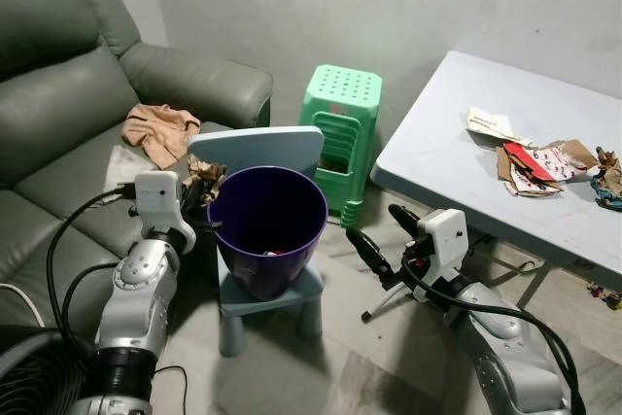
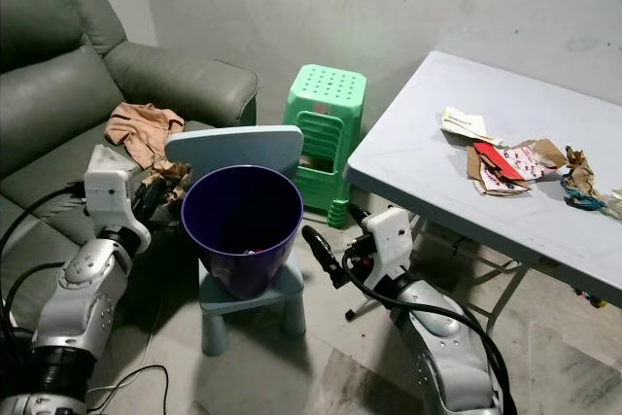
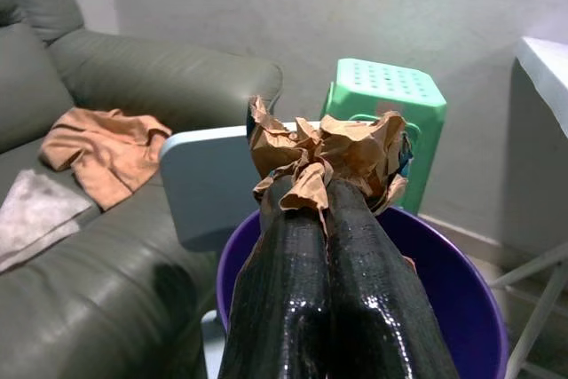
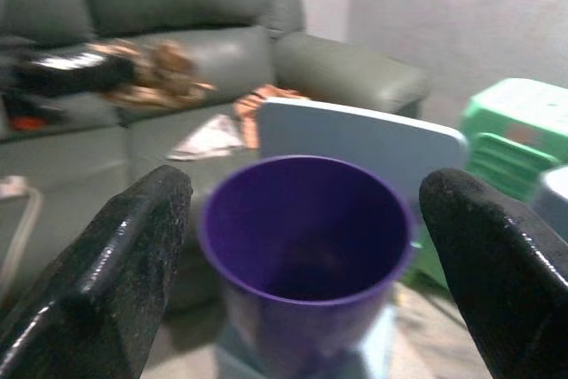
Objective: Picking trash to rubbish bin
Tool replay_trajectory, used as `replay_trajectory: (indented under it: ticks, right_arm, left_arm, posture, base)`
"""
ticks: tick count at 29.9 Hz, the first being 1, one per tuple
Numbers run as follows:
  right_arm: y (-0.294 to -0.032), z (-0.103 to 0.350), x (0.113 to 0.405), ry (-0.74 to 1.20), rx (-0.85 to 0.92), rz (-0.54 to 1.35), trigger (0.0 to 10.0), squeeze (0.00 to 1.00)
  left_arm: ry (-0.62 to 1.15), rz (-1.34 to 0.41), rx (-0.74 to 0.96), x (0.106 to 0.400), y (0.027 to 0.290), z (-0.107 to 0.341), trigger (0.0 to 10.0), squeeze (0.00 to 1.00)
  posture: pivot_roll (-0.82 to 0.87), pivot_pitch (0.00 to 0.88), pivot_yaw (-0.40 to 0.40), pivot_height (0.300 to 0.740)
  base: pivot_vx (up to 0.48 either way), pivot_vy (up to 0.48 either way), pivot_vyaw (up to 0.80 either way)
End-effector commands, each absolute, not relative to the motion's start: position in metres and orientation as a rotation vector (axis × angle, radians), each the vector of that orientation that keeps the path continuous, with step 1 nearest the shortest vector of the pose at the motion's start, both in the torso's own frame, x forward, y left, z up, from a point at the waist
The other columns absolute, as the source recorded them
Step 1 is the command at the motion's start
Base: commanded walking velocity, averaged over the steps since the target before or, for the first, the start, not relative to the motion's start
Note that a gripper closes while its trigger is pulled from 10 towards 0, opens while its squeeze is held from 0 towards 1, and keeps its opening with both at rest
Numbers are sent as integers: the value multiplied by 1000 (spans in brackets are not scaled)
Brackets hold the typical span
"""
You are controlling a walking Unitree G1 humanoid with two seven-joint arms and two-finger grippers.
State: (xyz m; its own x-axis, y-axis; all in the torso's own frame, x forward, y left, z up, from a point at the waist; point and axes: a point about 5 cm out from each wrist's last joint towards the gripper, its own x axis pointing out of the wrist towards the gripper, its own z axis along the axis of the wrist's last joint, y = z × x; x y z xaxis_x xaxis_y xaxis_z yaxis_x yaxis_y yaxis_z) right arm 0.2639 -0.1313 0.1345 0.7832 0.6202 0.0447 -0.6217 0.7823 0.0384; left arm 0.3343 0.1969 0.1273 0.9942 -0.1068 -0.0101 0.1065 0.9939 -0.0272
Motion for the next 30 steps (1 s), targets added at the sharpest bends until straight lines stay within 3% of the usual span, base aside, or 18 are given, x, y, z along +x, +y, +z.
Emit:
replay_trajectory:
  ticks: [1, 21, 30]
  right_arm:
    - [-129, 143, 258, -30, 71, 708, 10000, 0]
    - [-137, 186, 209, 9, 160, 717, 10000, 0]
    - [-139, 205, 191, -10, 244, 740, 10000, 0]
  left_arm:
    - [6, -156, -11, 341, 194, 131, 10000, 0]
    - [31, -365, 15, 380, 177, 147, 10000, 0]
    - [28, -372, -14, 390, 177, 160, 10000, 0]
  posture:
    - [54, 129, -94, 740]
    - [-98, 357, -115, 740]
    - [-134, 403, -116, 740]
  base:
    - [0, 0, 0]
    - [0, 0, 0]
    - [0, 0, 0]
